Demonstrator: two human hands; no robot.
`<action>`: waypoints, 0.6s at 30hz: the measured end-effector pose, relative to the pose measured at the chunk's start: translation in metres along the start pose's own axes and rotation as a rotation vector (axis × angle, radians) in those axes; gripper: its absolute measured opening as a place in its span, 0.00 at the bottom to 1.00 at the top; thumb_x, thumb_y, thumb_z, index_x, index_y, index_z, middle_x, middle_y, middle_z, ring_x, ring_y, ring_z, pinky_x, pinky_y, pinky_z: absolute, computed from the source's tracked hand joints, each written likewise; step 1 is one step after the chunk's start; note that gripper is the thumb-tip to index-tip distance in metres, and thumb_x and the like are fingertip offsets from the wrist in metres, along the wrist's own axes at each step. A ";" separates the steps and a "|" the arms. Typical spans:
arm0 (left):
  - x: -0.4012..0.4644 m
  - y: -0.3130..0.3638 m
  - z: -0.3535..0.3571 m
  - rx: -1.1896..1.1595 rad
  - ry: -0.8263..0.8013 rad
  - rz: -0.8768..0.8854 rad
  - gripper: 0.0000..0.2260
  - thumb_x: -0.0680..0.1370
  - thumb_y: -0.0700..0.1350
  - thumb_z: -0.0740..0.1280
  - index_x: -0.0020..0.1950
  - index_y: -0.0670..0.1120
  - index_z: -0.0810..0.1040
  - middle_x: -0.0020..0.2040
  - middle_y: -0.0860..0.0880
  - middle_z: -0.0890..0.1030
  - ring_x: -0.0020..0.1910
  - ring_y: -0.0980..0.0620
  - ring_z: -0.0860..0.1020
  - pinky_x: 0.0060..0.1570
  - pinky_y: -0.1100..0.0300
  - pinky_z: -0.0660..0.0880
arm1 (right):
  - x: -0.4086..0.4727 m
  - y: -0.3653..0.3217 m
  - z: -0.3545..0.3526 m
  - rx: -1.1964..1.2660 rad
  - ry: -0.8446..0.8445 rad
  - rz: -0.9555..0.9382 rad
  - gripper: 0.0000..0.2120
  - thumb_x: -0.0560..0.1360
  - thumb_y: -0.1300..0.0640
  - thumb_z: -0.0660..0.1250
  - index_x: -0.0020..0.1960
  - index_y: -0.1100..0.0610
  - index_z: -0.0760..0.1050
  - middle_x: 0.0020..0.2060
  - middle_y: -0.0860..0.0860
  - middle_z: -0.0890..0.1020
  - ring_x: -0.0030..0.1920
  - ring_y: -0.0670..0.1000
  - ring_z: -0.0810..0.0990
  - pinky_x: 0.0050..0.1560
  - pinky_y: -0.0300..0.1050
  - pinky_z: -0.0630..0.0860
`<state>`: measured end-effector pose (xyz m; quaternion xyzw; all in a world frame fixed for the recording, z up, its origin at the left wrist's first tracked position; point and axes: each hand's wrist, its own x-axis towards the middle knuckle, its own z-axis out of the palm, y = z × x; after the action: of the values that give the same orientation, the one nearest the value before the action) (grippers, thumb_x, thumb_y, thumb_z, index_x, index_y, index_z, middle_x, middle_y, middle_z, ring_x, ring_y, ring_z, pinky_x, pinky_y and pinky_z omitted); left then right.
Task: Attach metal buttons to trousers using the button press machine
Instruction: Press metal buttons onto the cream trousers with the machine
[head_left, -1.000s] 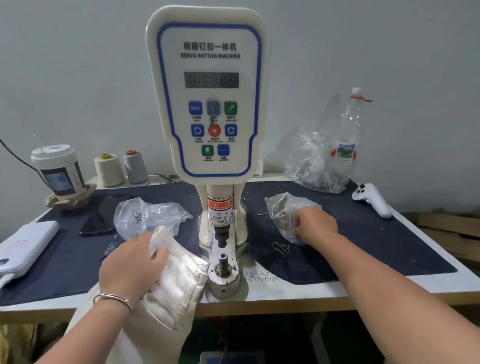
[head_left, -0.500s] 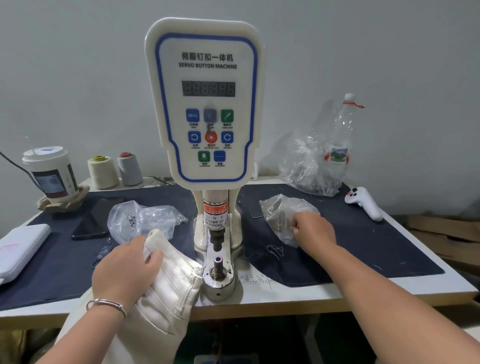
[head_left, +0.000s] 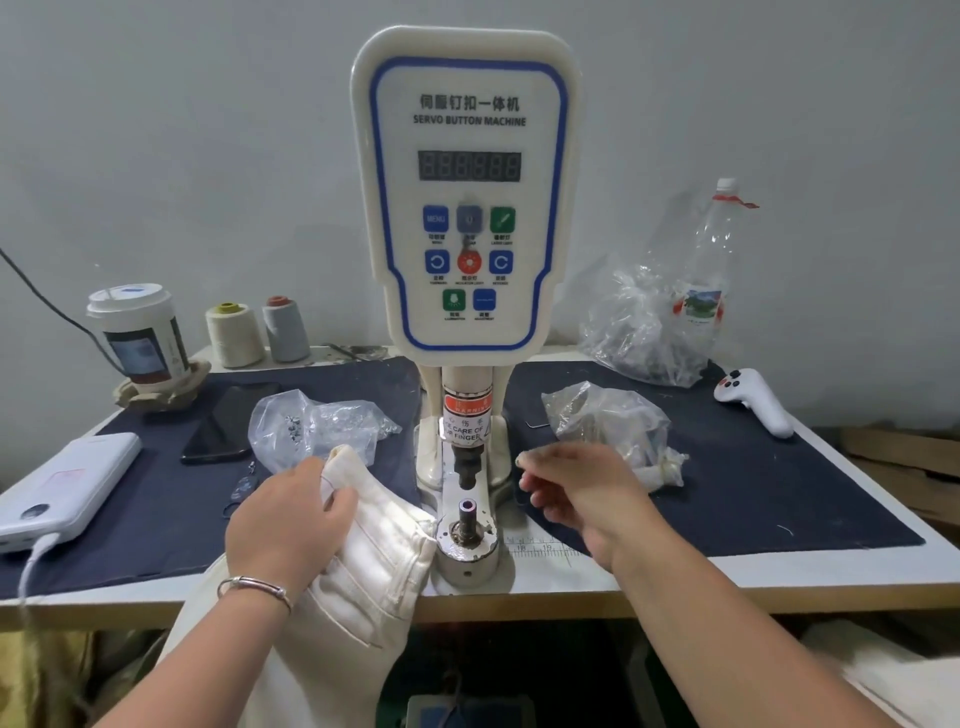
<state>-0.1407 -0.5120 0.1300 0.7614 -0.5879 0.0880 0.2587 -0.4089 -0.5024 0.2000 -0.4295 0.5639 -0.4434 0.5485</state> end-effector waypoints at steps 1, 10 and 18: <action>0.000 0.001 0.000 -0.004 0.000 -0.001 0.11 0.76 0.50 0.61 0.36 0.49 0.65 0.31 0.53 0.72 0.32 0.50 0.70 0.28 0.59 0.59 | -0.002 -0.001 0.007 0.066 -0.050 0.067 0.05 0.75 0.63 0.69 0.40 0.61 0.79 0.27 0.52 0.80 0.24 0.46 0.74 0.25 0.36 0.69; -0.001 0.000 0.002 -0.005 0.006 0.024 0.09 0.75 0.50 0.60 0.37 0.50 0.64 0.32 0.53 0.70 0.34 0.48 0.70 0.28 0.58 0.57 | -0.007 0.004 0.033 0.308 -0.133 0.361 0.02 0.73 0.65 0.70 0.41 0.64 0.78 0.26 0.54 0.80 0.21 0.47 0.76 0.17 0.32 0.63; -0.001 0.000 0.002 -0.001 0.010 0.036 0.11 0.76 0.50 0.61 0.37 0.51 0.62 0.31 0.54 0.68 0.34 0.48 0.70 0.28 0.58 0.57 | -0.008 0.008 0.036 0.425 -0.154 0.443 0.01 0.73 0.66 0.67 0.43 0.65 0.76 0.27 0.55 0.79 0.22 0.48 0.77 0.16 0.32 0.62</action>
<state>-0.1414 -0.5121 0.1279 0.7501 -0.6002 0.0960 0.2604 -0.3722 -0.4936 0.1941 -0.2042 0.4952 -0.3873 0.7504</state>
